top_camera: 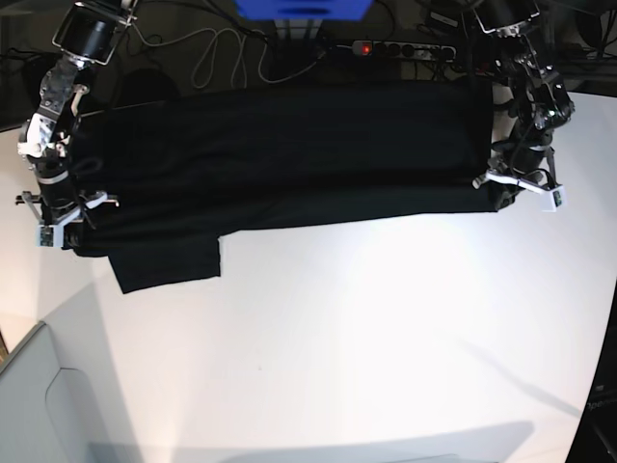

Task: Fold the T-shirt properly
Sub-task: 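Lift the hem and fold it toward the collar with both grippers, then regrasp the folded edge with the right gripper and pull it up, then hold the folded strip's ends with both grippers near the collar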

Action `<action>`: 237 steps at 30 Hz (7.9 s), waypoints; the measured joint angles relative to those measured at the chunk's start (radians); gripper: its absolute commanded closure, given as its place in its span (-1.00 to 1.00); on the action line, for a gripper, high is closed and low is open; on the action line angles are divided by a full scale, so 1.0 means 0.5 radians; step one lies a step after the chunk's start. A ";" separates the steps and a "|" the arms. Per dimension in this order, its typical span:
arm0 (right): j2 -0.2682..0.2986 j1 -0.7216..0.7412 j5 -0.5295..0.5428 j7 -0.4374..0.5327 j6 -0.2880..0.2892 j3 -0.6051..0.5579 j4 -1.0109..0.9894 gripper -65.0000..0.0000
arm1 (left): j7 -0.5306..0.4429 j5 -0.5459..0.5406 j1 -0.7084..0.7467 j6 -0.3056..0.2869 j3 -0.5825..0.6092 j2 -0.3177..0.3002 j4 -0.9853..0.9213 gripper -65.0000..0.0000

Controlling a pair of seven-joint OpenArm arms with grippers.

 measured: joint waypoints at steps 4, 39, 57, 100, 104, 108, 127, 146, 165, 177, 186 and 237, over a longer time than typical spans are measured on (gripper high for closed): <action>0.000 0.002 -0.003 -0.057 0.010 0.001 0.000 0.62 | 0.112 0.002 0.006 0.002 -0.011 0.025 -0.005 0.83; -0.001 0.063 -0.002 -0.170 0.013 0.000 0.208 -0.35 | 0.253 0.029 0.072 0.021 -0.018 0.089 0.164 0.61; 0.056 0.365 -0.008 -0.465 0.017 -0.154 0.069 -0.36 | 0.245 0.036 0.146 0.023 -0.014 0.128 0.215 1.00; 0.076 0.154 -0.002 -0.774 0.116 -0.398 0.684 1.00 | 0.246 0.019 0.177 0.021 -0.018 0.107 0.307 1.00; 0.001 -0.064 -0.007 -0.758 0.115 -0.317 1.032 1.00 | 0.246 0.021 0.179 0.019 -0.018 0.106 0.307 1.00; -0.089 -0.240 0.013 -0.745 0.117 -0.229 1.225 1.00 | 0.247 0.023 0.185 0.014 -0.015 0.107 0.352 1.00; -0.156 -0.653 0.012 -0.727 0.368 0.056 1.311 1.00 | 0.262 0.007 0.294 0.006 -0.195 0.127 0.653 1.00; -0.240 -0.900 0.008 -0.631 0.368 0.054 1.276 0.99 | 0.234 0.014 0.378 0.007 -0.192 0.129 0.517 1.00; -0.228 -0.903 0.000 -0.640 0.369 0.144 1.254 0.95 | 0.255 0.014 0.418 0.006 -0.190 0.205 0.515 1.00; -0.181 -0.929 -0.002 -0.647 0.369 0.140 1.254 0.02 | 0.465 0.014 0.449 0.008 -0.198 0.205 0.515 0.32; -0.190 -0.928 -0.002 -0.647 0.369 0.137 1.254 0.00 | 0.472 0.002 0.444 0.007 -0.301 0.211 0.533 0.22; -0.190 -0.829 -0.002 -0.639 0.369 0.024 0.985 -0.01 | 0.478 -0.378 0.622 0.013 -0.388 0.182 0.351 -0.15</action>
